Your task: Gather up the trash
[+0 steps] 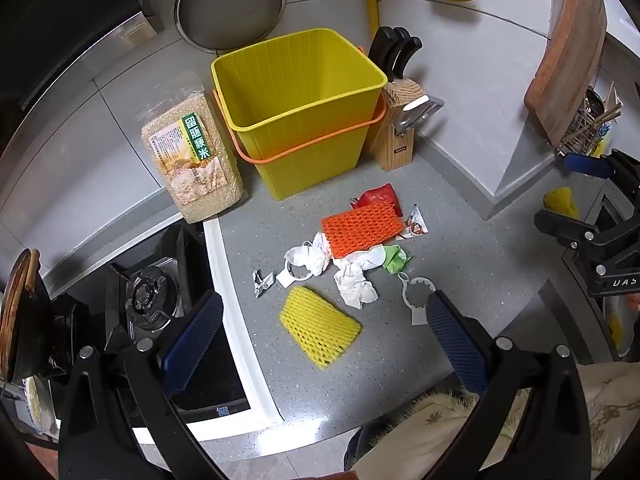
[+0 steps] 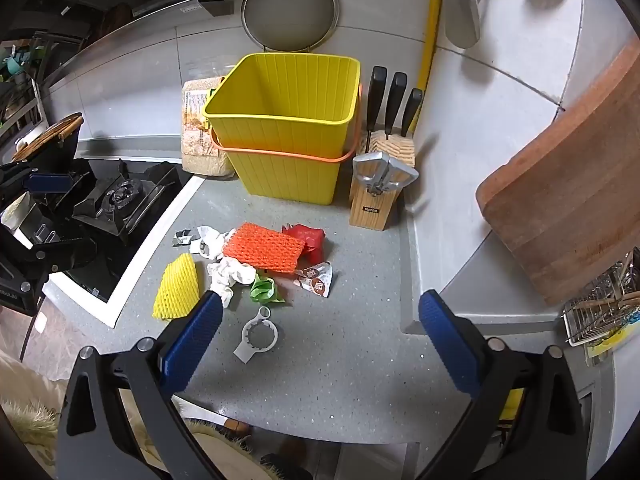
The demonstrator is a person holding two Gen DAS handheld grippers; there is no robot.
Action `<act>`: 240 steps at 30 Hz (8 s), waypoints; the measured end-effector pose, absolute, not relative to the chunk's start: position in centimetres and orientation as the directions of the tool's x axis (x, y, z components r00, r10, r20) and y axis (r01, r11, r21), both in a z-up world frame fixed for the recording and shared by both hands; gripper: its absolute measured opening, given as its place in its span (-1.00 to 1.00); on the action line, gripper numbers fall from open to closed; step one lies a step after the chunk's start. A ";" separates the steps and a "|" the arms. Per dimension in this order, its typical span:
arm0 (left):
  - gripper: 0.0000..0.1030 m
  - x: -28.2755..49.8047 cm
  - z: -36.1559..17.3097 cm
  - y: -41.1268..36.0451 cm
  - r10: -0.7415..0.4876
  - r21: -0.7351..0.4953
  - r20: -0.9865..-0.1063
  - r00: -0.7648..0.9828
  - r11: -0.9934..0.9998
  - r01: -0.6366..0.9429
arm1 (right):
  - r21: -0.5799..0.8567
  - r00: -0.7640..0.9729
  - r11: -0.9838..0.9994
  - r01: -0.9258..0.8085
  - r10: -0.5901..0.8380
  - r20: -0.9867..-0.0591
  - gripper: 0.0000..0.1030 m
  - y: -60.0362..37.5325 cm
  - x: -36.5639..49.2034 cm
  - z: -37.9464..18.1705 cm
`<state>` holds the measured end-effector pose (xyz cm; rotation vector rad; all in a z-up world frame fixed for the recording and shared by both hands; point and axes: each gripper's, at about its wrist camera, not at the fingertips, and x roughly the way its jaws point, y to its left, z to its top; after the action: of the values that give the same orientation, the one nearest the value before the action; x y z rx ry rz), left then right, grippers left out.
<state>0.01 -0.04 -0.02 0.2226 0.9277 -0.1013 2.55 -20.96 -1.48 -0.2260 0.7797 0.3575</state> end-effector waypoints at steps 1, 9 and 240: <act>0.93 0.0 0.0 0.0 0.005 0.143 -0.804 0.595 0.972 0.184 | -0.067 0.657 0.916 -0.395 0.231 -0.718 0.86 -21.0 2.5 -1.4; 0.93 -0.2 -0.1 -0.1 -0.001 0.138 -0.800 0.600 0.973 0.185 | -0.062 0.653 0.915 -0.400 0.237 -0.719 0.86 -20.6 2.6 -1.5; -0.76 4.8 -9.6 7.2 -0.197 -0.205 -0.811 0.551 0.978 0.048 | 0.226 0.327 0.910 -0.347 0.343 -0.880 -0.92 -19.3 9.0 -16.3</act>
<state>4.81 7.18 -9.63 -0.1655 0.9777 -0.1457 8.96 -19.30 -16.26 -0.0037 1.1517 0.4519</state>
